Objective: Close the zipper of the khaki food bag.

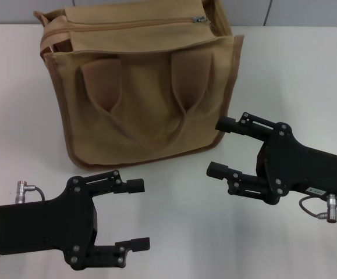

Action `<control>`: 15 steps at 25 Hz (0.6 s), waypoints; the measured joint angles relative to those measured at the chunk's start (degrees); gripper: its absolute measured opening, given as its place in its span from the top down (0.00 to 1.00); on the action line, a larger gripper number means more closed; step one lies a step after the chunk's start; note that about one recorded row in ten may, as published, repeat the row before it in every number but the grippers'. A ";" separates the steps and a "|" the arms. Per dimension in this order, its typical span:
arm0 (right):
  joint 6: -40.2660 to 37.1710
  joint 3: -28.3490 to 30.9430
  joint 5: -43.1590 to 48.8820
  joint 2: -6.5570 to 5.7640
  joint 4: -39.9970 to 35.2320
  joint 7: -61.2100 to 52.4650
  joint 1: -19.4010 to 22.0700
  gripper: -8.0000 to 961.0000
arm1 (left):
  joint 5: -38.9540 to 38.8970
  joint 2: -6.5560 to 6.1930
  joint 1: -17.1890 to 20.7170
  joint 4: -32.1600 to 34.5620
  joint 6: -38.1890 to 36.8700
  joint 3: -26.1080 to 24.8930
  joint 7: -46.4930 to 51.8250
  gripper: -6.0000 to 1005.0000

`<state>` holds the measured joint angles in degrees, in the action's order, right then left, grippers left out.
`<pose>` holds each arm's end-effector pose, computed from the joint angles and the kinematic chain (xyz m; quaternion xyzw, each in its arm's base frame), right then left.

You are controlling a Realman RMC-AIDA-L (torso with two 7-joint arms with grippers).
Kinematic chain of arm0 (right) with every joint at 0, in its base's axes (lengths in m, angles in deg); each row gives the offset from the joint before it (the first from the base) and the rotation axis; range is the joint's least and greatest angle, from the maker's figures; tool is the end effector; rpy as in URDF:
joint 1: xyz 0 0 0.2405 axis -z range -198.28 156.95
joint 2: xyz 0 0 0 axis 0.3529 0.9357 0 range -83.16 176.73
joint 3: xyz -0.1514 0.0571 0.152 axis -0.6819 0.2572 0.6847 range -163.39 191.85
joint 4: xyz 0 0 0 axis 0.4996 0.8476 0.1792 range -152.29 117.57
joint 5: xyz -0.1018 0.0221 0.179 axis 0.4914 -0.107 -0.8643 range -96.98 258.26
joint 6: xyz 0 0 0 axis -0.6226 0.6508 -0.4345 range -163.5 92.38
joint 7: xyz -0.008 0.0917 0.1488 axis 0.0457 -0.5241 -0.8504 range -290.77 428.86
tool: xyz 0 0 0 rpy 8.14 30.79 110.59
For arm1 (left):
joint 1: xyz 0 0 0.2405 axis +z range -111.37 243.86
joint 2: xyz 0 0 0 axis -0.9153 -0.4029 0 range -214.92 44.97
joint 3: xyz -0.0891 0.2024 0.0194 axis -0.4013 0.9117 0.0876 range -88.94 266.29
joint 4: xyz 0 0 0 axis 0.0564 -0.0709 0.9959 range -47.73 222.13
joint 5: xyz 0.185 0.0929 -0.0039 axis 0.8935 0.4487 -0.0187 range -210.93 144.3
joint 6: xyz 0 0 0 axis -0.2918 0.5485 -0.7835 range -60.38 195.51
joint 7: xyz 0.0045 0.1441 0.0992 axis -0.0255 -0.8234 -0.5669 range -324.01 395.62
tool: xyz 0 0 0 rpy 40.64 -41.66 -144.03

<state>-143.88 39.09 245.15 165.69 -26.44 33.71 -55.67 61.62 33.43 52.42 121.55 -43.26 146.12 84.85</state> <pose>0.1888 0.2501 -0.0418 -0.8889 0.0407 0.4441 0.1050 -0.2175 0.2047 -0.0134 -0.9215 -0.0155 -0.3844 0.0534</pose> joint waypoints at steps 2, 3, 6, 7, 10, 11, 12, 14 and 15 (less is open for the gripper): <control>0.22 0.01 0.00 0.04 0.06 0.00 0.19 0.22 | -0.06 -0.02 0.04 -0.02 0.00 -0.04 -0.04 0.23; 0.28 0.01 0.00 0.06 0.08 0.00 0.26 0.22 | -0.10 -0.03 0.05 -0.02 0.00 -0.05 -0.05 0.23; 0.33 0.02 0.00 0.09 0.06 0.00 0.35 0.22 | -0.24 -0.10 0.12 0.04 0.00 -0.08 -0.07 0.23; 0.33 0.02 0.00 0.09 0.06 0.00 0.36 0.22 | -0.25 -0.10 0.14 0.08 0.00 -0.09 -0.07 0.23; 0.50 0.02 0.00 0.10 0.08 0.01 0.34 0.22 | -0.27 -0.11 0.15 0.13 0.09 -0.07 -0.08 0.23; 0.70 0.02 0.00 0.09 0.08 0.01 0.29 0.22 | -0.28 -0.11 0.13 0.18 0.10 -0.07 -0.08 0.23; 0.96 0.02 0.03 0.09 0.08 0.00 0.21 0.22 | -0.28 -0.11 0.11 0.26 0.08 -0.06 -0.09 0.23; 1.54 0.01 0.24 0.09 0.06 0.00 -0.02 0.22 | -0.28 -0.16 0.02 0.42 0.00 -0.05 0.02 0.23; 1.69 -0.04 0.32 0.09 0.00 0.00 -0.13 0.22 | -0.28 -0.22 0.00 0.52 -0.01 -0.05 0.15 0.23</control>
<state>-142.19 39.05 245.47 165.79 -26.44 33.71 -55.80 61.33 33.21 52.42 122.07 -43.27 146.07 85.00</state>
